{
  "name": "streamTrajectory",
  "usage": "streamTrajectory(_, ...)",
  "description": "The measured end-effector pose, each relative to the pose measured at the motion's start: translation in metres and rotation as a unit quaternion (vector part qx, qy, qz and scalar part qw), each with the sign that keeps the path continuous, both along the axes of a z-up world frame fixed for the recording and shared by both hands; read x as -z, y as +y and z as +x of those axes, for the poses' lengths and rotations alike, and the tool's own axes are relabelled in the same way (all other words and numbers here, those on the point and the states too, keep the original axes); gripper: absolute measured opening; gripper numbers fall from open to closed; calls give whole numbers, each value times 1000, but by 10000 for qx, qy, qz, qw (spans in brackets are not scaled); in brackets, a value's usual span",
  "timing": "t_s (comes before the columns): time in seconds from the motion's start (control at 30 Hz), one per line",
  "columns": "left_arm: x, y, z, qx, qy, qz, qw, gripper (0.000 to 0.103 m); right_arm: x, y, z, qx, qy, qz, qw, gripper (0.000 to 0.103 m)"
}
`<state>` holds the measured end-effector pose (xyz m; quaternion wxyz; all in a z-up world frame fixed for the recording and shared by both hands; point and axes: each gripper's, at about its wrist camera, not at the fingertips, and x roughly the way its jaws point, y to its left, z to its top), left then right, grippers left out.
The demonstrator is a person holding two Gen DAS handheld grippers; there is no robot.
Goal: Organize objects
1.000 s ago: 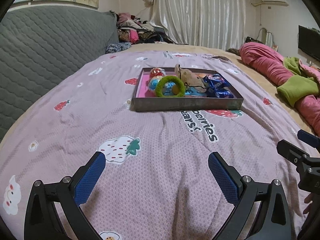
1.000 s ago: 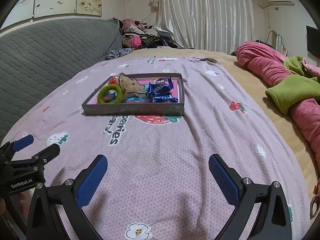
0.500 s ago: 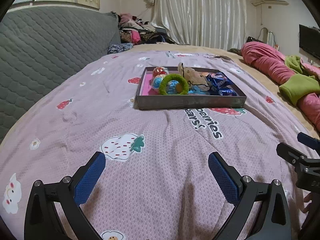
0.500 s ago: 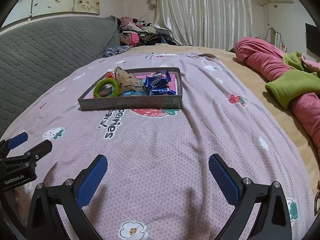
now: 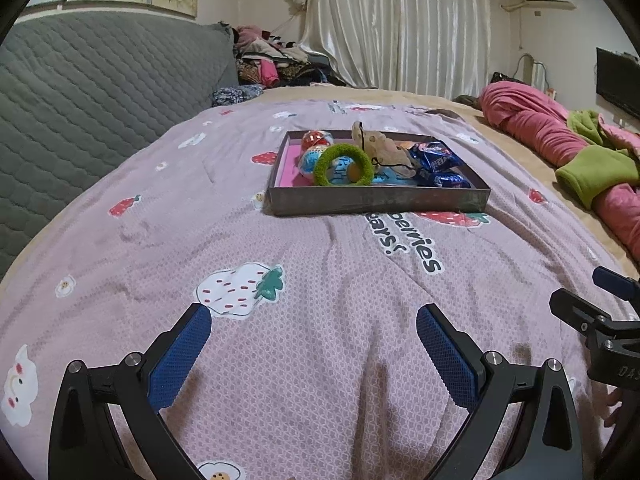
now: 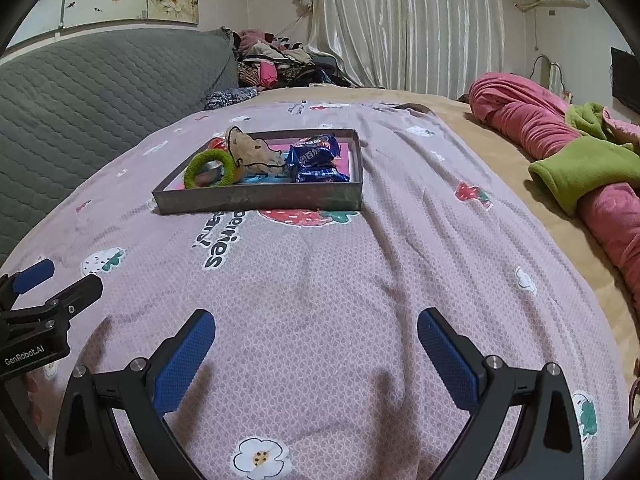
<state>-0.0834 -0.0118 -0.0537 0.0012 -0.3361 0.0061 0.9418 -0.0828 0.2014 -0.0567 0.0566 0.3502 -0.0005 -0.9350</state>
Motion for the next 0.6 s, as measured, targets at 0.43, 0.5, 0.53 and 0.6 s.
streamTrajectory(0.43,6,0,-3,-13,-24,45,10000,102,4,-1,-2,6,10,-21,10000,102)
streamTrajectory(0.5,6,-1,-5,-16,-3,70,10000,102,4,-1,-2,0,-3,-26,10000,102)
streamTrajectory(0.53,6,-1,-5,-23,11,71,10000,102,5,-1,-2,1,-12,-28,10000,102)
streamTrajectory(0.6,6,-2,-6,-41,15,58,10000,102,5,-2,-2,-2,-6,-32,10000,102)
